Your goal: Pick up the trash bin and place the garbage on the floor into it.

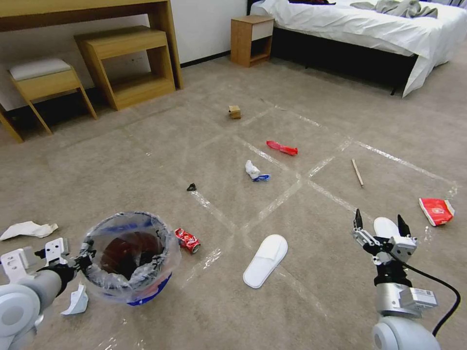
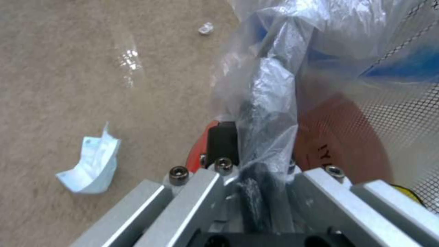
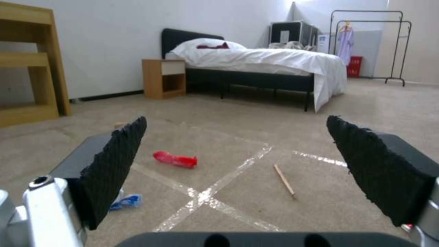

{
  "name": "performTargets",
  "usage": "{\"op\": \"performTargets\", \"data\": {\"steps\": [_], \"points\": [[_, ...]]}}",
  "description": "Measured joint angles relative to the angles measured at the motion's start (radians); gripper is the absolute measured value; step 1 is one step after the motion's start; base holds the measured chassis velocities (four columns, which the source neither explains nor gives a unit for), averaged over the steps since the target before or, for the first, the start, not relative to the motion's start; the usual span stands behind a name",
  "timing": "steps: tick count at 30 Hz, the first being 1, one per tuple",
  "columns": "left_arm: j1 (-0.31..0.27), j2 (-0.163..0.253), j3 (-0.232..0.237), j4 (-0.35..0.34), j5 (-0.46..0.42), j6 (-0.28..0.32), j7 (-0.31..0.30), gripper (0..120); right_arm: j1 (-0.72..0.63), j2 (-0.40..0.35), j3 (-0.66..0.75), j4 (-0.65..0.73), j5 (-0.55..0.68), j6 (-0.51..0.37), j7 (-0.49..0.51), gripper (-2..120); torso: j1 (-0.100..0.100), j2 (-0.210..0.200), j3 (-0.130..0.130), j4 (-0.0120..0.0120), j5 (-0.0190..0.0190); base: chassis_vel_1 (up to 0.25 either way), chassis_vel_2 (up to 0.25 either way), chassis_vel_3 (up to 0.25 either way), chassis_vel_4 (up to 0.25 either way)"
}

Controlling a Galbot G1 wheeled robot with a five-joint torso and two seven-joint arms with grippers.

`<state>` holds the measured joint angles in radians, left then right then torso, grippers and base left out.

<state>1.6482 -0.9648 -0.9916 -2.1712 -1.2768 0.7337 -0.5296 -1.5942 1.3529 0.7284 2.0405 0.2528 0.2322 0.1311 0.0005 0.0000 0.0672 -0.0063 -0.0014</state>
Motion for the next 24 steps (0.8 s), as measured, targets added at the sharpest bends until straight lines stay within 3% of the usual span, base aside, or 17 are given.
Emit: {"op": "performTargets", "data": {"steps": [5, 12, 24], "points": [[0.031, -0.03, -0.037, -0.015, 0.005, 0.001, -0.001, 0, 0.014, -0.004, -0.007, -0.015, 0.01, 0.0, 0.0, 100, 0.0, 0.0, 0.0, 0.0002, 0.0, 0.0, 0.0, 0.0, 0.0], [0.049, -0.041, -0.071, -0.017, 0.007, 0.001, 0.0, 0, 0.031, -0.006, -0.024, -0.024, 0.013, -0.013, 0.012, 100, 0.0, 0.0, 0.0, 0.0002, 0.0001, 0.0, 0.0, 0.0, 0.0], [0.055, -0.04, -0.074, -0.007, 0.008, 0.002, 0.002, 0, 0.049, -0.018, -0.07, -0.006, 0.114, -0.128, 0.102, 100, 0.0, 0.0, 0.0, 0.0001, 0.0001, 0.0, 0.0, 0.0, 0.0]]}}
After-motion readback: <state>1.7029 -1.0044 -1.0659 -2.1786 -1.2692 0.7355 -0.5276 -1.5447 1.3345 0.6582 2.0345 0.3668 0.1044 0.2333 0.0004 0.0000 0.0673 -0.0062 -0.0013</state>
